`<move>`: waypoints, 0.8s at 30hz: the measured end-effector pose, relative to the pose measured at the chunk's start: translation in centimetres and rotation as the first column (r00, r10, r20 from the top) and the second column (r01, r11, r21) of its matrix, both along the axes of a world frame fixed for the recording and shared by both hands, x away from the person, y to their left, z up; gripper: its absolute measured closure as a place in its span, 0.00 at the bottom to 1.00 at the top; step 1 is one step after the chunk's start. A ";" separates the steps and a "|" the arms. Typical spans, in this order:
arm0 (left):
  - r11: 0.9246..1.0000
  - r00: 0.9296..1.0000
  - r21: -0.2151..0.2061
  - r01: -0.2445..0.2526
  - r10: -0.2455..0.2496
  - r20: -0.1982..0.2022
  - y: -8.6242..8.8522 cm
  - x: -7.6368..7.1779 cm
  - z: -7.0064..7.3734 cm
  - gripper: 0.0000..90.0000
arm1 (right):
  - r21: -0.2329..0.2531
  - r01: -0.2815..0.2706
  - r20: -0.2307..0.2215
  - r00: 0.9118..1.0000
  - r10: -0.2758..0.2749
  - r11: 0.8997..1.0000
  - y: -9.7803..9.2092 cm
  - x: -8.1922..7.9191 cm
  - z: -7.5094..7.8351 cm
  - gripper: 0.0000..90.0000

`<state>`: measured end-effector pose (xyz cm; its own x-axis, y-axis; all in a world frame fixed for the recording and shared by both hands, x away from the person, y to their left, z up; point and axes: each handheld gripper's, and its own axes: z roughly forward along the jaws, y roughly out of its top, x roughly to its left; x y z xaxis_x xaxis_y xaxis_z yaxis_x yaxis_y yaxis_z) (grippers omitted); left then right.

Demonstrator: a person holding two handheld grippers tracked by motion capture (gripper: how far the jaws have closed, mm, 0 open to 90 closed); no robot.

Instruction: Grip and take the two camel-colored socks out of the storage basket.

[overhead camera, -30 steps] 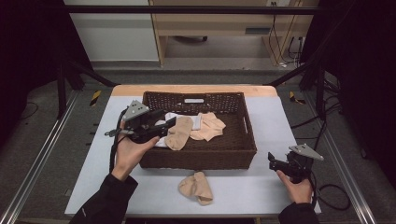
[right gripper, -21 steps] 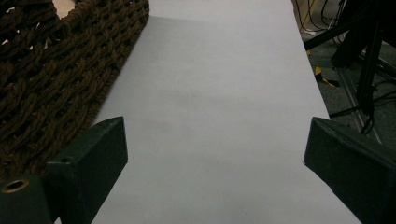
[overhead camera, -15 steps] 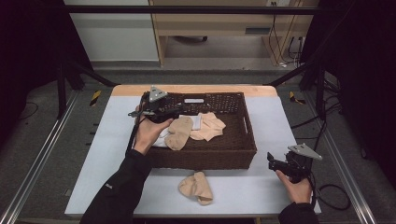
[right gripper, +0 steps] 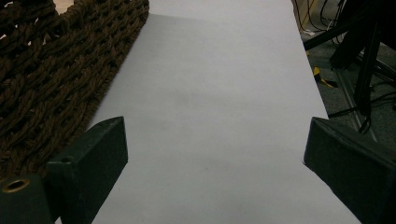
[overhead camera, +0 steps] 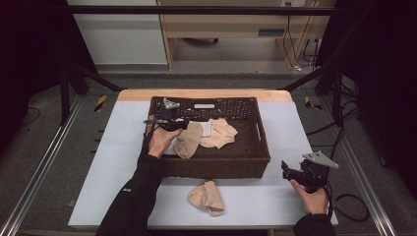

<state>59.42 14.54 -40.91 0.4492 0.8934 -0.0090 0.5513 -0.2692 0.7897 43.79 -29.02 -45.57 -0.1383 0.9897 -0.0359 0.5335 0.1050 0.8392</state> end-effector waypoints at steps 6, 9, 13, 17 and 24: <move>1.000 1.000 0.025 0.013 -0.013 -0.021 0.7 -0.7 -0.5 0.59 | -0.002 0.000 0.005 1.000 0.000 1.000 0.0 -0.1 0.1 0.07; 0.999 0.998 0.035 0.029 -0.027 -0.051 0.4 -0.8 -1.0 0.59 | -0.005 0.002 0.003 1.000 -0.001 1.000 0.0 -0.2 0.1 0.07; 0.996 0.995 0.079 0.047 -0.039 -0.095 0.3 -0.7 -1.6 0.56 | -0.005 0.004 0.001 1.000 -0.004 1.000 -0.1 -0.2 0.0 0.07; 0.996 0.992 0.071 0.053 -0.044 -0.116 0.3 -0.6 -1.9 0.54 | -0.004 0.004 0.002 1.000 -0.004 1.000 -0.1 -0.2 0.1 0.08; 0.993 0.984 0.087 0.083 -0.068 -0.167 0.1 -0.6 -2.6 0.54 | -0.004 0.004 -0.003 1.000 -0.004 1.000 0.0 -0.3 0.0 0.08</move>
